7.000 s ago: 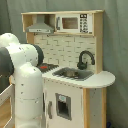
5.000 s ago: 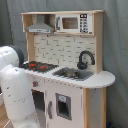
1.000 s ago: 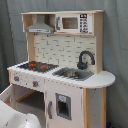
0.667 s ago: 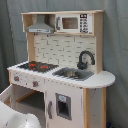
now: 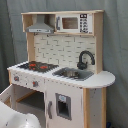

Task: Play with the kitchen

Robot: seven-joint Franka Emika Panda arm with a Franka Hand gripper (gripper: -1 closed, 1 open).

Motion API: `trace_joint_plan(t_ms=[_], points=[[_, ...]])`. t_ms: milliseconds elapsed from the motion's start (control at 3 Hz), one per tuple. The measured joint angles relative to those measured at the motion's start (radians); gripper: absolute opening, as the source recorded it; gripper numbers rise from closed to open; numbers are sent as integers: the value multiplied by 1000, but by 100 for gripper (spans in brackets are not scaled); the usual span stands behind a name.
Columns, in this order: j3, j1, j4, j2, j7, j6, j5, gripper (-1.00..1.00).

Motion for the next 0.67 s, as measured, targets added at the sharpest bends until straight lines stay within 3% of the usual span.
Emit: trace_joint_plan(t_ms=[333,667], points=[[-8,0,-52,1,91,-2,0,100],[-24,1,-55,7,130,-3,0,100]])
